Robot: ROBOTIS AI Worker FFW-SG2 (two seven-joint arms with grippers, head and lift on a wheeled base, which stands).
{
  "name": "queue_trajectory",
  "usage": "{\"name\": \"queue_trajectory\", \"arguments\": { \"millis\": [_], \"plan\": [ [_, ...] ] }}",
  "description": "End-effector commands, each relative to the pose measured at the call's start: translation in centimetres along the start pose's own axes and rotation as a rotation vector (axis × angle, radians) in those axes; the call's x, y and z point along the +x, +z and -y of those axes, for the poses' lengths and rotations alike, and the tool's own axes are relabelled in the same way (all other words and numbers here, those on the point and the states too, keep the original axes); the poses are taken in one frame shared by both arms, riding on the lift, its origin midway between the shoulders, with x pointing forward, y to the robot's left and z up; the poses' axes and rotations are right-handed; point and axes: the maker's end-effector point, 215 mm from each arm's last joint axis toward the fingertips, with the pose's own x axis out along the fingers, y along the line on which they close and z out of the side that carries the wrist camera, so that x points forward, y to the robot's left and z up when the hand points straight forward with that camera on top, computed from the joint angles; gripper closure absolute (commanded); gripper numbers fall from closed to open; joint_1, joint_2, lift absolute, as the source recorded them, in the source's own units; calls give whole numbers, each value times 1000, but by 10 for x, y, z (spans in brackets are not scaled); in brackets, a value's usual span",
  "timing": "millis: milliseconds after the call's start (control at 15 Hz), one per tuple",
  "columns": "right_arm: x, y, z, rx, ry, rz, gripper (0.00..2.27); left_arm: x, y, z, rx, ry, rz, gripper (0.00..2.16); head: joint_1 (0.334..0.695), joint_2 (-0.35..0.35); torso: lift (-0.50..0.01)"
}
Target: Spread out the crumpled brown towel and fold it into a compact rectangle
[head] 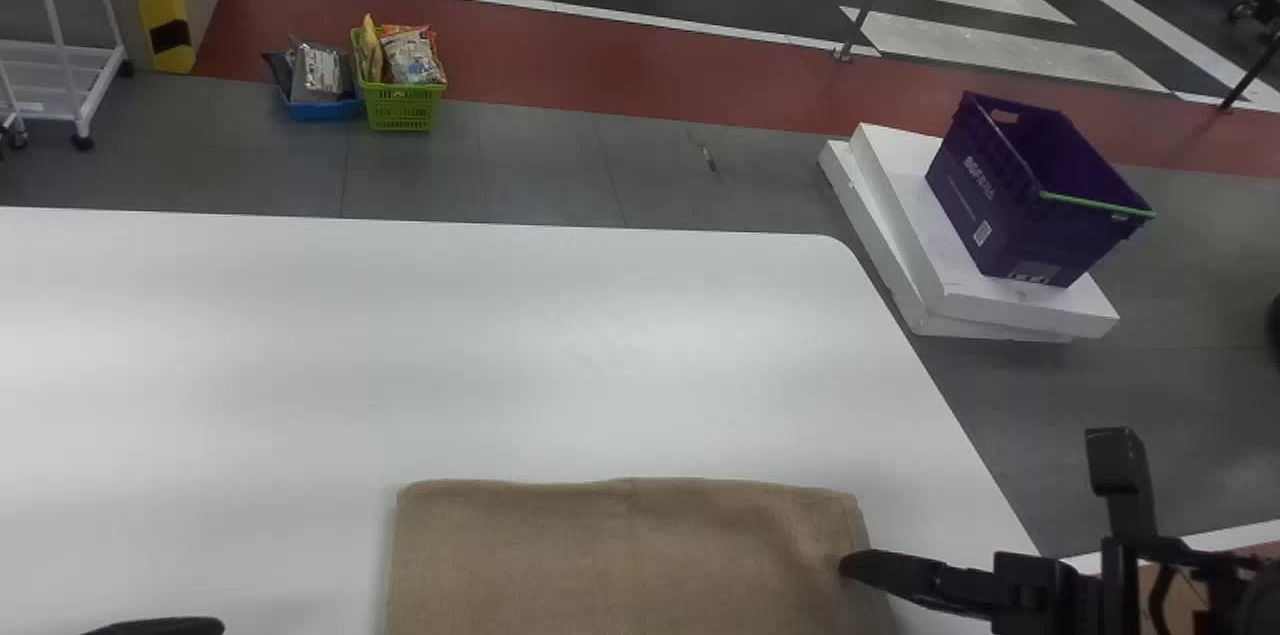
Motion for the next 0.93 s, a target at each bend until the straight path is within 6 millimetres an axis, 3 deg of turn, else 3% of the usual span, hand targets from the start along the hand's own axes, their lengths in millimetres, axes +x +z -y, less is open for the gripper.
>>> {"name": "queue_trajectory", "arguments": {
  "millis": [0, 533, 667, 867],
  "plan": [
    [4, -3, 0, -7, -9, -15, 660, 1, 0, 0, 2, -2, 0, 83, 695, -350, -127],
    [22, -12, -9, -28, -11, -52, 670, -1, 1, -1, 5, 3, 2, 83, 695, -350, -127],
    [26, -15, -11, -31, -9, -63, 1055, -1, 0, -2, 3, 3, 1, 83, 695, -350, -127],
    [31, -18, -17, -21, 11, -65, 1305, -1, 1, -2, 3, 2, 3, 83, 695, -350, -127]
  ]
}}
